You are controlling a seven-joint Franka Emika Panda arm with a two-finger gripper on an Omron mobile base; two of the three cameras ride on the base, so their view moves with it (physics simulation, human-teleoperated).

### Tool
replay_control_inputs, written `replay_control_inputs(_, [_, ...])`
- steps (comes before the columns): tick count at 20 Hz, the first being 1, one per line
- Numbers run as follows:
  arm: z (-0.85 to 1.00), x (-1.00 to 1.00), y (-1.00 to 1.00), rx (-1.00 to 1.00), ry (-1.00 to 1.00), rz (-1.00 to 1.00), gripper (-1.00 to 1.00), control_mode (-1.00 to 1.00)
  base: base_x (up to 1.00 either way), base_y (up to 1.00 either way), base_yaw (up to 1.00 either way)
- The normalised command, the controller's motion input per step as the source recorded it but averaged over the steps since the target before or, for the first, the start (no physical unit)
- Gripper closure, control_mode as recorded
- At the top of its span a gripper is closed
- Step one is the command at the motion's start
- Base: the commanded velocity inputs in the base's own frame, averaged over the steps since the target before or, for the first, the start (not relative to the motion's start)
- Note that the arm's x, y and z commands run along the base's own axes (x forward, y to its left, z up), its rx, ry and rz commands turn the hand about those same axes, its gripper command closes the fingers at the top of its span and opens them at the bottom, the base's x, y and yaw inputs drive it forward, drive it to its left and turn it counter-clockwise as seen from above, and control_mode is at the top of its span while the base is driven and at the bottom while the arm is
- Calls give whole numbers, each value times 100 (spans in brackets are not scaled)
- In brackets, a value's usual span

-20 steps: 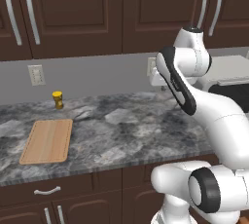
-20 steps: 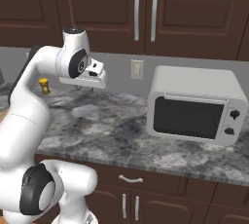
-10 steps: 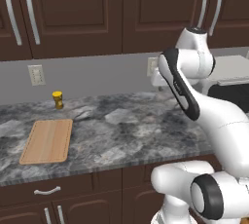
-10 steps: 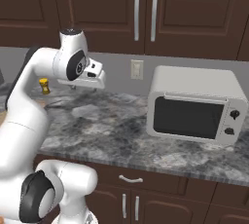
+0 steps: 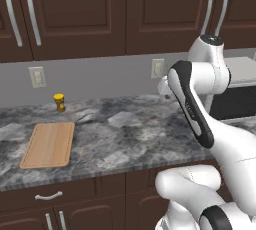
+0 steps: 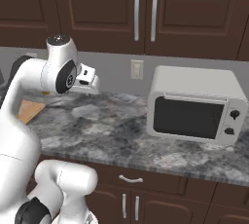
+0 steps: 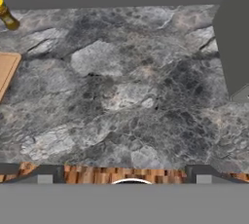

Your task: Open the drawer on the left and place the cutting tools on the cutting board.

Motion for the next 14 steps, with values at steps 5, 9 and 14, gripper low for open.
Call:
replay_control_inputs(5, [0, -74, 68, -7, -13, 12, -100, -100, 0, 0, 0])
replay_control_inputs(9, [0, -70, 97, -18, -19, 25, -100, -100, 0, 0, 0])
replay_control_inputs(14, [0, -45, 88, -19, -28, 31, -100, -100, 0, 0, 0])
